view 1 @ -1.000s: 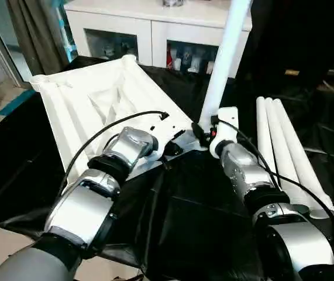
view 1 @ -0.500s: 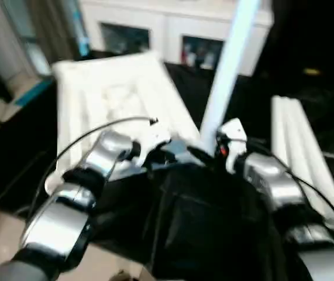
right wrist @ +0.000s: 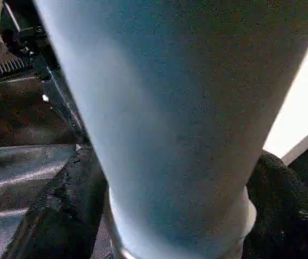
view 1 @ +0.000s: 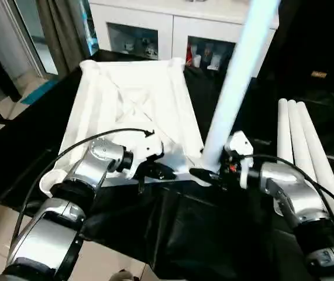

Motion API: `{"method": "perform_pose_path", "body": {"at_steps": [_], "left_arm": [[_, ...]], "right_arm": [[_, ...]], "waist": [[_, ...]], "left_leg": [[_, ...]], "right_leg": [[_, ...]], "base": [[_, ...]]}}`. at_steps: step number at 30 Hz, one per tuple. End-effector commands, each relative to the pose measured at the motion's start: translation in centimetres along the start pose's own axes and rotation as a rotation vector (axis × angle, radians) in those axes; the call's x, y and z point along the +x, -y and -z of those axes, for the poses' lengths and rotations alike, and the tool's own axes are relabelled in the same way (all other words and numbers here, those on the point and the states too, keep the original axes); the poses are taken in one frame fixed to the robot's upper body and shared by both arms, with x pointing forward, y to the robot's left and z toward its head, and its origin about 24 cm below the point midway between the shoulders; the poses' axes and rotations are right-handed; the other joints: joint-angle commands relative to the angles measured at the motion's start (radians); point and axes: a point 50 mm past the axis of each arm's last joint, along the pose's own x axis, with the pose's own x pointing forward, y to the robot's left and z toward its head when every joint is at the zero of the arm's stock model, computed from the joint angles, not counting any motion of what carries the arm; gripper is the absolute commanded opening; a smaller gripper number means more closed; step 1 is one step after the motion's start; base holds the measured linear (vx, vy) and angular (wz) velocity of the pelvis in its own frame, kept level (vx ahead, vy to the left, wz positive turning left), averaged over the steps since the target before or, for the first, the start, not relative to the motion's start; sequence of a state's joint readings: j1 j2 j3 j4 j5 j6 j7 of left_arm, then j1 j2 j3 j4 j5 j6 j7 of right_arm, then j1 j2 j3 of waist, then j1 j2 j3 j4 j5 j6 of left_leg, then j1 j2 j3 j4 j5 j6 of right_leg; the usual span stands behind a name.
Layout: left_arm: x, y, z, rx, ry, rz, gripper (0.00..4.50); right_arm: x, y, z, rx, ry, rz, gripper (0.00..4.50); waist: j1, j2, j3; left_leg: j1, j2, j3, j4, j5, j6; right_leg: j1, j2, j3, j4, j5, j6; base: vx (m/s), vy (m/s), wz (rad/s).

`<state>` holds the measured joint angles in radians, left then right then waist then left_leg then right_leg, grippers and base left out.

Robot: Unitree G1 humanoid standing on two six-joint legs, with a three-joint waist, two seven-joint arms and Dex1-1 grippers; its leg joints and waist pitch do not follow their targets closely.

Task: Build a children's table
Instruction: Insert table leg to table base, then rotate table base

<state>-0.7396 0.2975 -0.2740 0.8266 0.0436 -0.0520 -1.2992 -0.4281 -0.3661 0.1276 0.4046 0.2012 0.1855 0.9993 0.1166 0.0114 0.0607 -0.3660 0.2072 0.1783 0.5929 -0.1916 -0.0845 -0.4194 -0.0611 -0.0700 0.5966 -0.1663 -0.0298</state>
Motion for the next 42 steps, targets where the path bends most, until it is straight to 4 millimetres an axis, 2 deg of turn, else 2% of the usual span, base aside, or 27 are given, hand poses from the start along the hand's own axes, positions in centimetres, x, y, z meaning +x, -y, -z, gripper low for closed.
{"method": "perform_pose_path", "body": {"at_steps": [1,4,10,14,15,17,18,20,21,22,24,27,32,33,35,39,41,42], "left_arm": [[0.2,0.0,-1.5,0.055,0.051,0.027,0.0],[0.1,0.1,-1.5,0.056,0.052,0.027,0.0],[0.0,0.0,-1.4,0.04,0.05,0.01,0.0],[0.4,-0.8,-1.1,0.001,0.008,-0.084,0.0],[0.5,-1.1,-1.0,-0.015,-0.011,-0.124,0.0],[0.8,-1.6,-1.0,-0.04,-0.022,-0.178,0.0],[0.9,-1.8,-1.1,-0.051,-0.021,-0.202,0.0],[1.6,-2.3,-1.6,-0.087,-0.012,-0.266,0.0],[2.0,-2.7,-1.9,-0.105,-0.013,-0.309,0.0],[2.5,-3.0,-2.3,-0.124,-0.018,-0.357,0.0],[3.3,-3.4,-2.9,-0.154,-0.027,-0.433,0.0],[4.6,-3.7,-3.9,-0.171,-0.026,-0.49,0.0],[5.5,-3.5,-4.5,-0.145,-0.026,-0.478,0.0],[5.5,-3.4,-4.4,-0.135,-0.029,-0.468,0.0],[5.5,-3.4,-4.4,-0.126,-0.029,-0.459,0.0],[5.1,-3.2,-3.7,-0.108,-0.039,-0.431,0.0],[4.5,-2.9,-3.1,-0.074,-0.035,-0.368,0.0],[3.9,-2.5,-2.5,-0.054,-0.027,-0.305,0.0]], "right_arm": [[0.0,-0.2,-0.2,-0.006,0.0,-0.006,3.06],[0.0,-0.3,-0.2,-0.002,-0.002,-0.01,2.86],[0.2,-0.9,0.6,0.029,-0.011,-0.009,2.79],[1.0,-0.1,2.1,0.085,-0.014,0.17,2.79],[1.2,0.1,2.6,0.108,-0.015,0.23,2.79],[1.6,0.4,3.1,0.146,-0.014,0.299,2.78],[1.9,0.4,3.3,0.166,-0.011,0.329,2.78],[2.7,0.7,3.7,0.233,0.001,0.422,2.78],[3.3,0.8,3.8,0.267,0.004,0.481,2.77],[3.9,1.0,3.8,0.305,0.005,0.541,2.77],[4.9,1.1,3.8,0.354,0.009,0.622,2.77],[6.5,1.0,3.5,0.399,0.004,0.685,2.77],[7.7,0.6,2.8,0.336,0.008,0.64,2.77],[7.7,0.6,2.7,0.343,0.025,0.623,3.12],[7.7,0.6,2.6,0.343,0.035,0.614,3.47],[7.0,1.2,1.6,0.291,0.108,0.583,3.67],[6.1,1.4,1.3,0.231,0.117,0.5,3.67],[5.1,1.4,1.3,0.184,0.114,0.421,3.67]], "waist": [[-0.001,0.0,-0.079],[-0.001,0.0,-0.081],[0.001,0.001,-0.081],[-0.003,-0.001,-0.081],[-0.01,-0.001,-0.075],[-0.012,-0.001,-0.071],[-0.015,-0.001,-0.067],[-0.019,0.0,-0.065],[-0.025,0.001,-0.062],[-0.026,-0.001,-0.065],[-0.033,0.003,-0.065],[-0.033,0.0,-0.068],[-0.032,0.0,-0.07],[-0.032,0.001,-0.071],[-0.032,0.001,-0.069],[-0.035,0.0,-0.069],[-0.034,-0.003,-0.068],[-0.034,-0.004,-0.07]], "left_leg": [[0.007,0.028,-0.003,-0.062,-0.109,0.076],[0.006,0.027,-0.004,-0.061,-0.096,0.078],[0.007,0.027,-0.003,-0.059,-0.096,0.079],[0.004,0.025,-0.004,-0.06,-0.101,0.069],[0.007,0.022,-0.004,-0.064,-0.14,0.049],[0.016,0.022,-0.005,-0.067,-0.177,0.027],[0.017,0.019,-0.004,-0.069,-0.192,0.022],[0.019,0.018,-0.006,-0.072,-0.211,0.015],[0.023,0.015,-0.007,-0.073,-0.239,0.008],[0.025,0.016,-0.01,-0.073,-0.239,0.001],[0.025,0.016,-0.011,-0.073,-0.237,-0.006],[0.02,0.012,-0.01,-0.071,-0.215,0.01],[0.016,0.011,-0.008,-0.069,-0.198,0.033],[0.015,0.011,-0.009,-0.07,-0.191,0.039],[0.016,0.013,-0.009,-0.071,-0.201,0.043],[0.016,0.013,-0.01,-0.072,-0.216,0.048],[0.013,0.012,-0.01,-0.072,-0.22,0.06],[0.008,0.013,-0.012,-0.072,-0.2,0.069]], "right_leg": [[0.072,-0.078,0.047,-0.048,-0.066,-0.243],[0.073,-0.076,0.046,-0.044,-0.043,-0.246],[0.074,-0.077,0.046,-0.044,-0.041,-0.247],[0.072,-0.08,0.046,-0.046,-0.058,-0.246],[0.068,-0.08,0.045,-0.059,-0.151,-0.228],[0.067,-0.082,0.047,-0.068,-0.242,-0.205],[0.066,-0.08,0.049,-0.073,-0.268,-0.2],[0.066,-0.08,0.047,-0.078,-0.308,-0.187],[0.063,-0.081,0.046,-0.088,-0.383,-0.168],[0.066,-0.082,0.045,-0.087,-0.385,-0.164],[0.062,-0.079,0.046,-0.086,-0.379,-0.169],[0.069,-0.08,0.045,-0.086,-0.352,-0.17],[0.072,-0.079,0.045,-0.083,-0.292,-0.187],[0.073,-0.079,0.044,-0.081,-0.284,-0.19],[0.072,-0.079,0.043,-0.083,-0.293,-0.19],[0.073,-0.079,0.043,-0.083,-0.307,-0.192],[0.075,-0.079,0.042,-0.087,-0.325,-0.181],[0.081,-0.081,0.043,-0.084,-0.306,-0.182]], "base": [[0.0,0.0,0.0],[0.0,0.0,0.0],[0.0,0.0,0.0],[0.0,0.0,0.0],[0.0,0.0,0.0],[0.0,0.0,0.0],[0.0,0.0,0.0],[0.0,0.0,0.0],[0.0,0.0,0.0],[0.0,0.0,0.0],[0.0,0.0,0.0],[0.0,0.0,0.0],[0.0,0.0,0.0],[0.0,0.0,0.0],[0.0,0.0,0.0],[0.0,0.0,0.0],[0.0,0.0,0.0],[0.0,0.0,0.0]]}}
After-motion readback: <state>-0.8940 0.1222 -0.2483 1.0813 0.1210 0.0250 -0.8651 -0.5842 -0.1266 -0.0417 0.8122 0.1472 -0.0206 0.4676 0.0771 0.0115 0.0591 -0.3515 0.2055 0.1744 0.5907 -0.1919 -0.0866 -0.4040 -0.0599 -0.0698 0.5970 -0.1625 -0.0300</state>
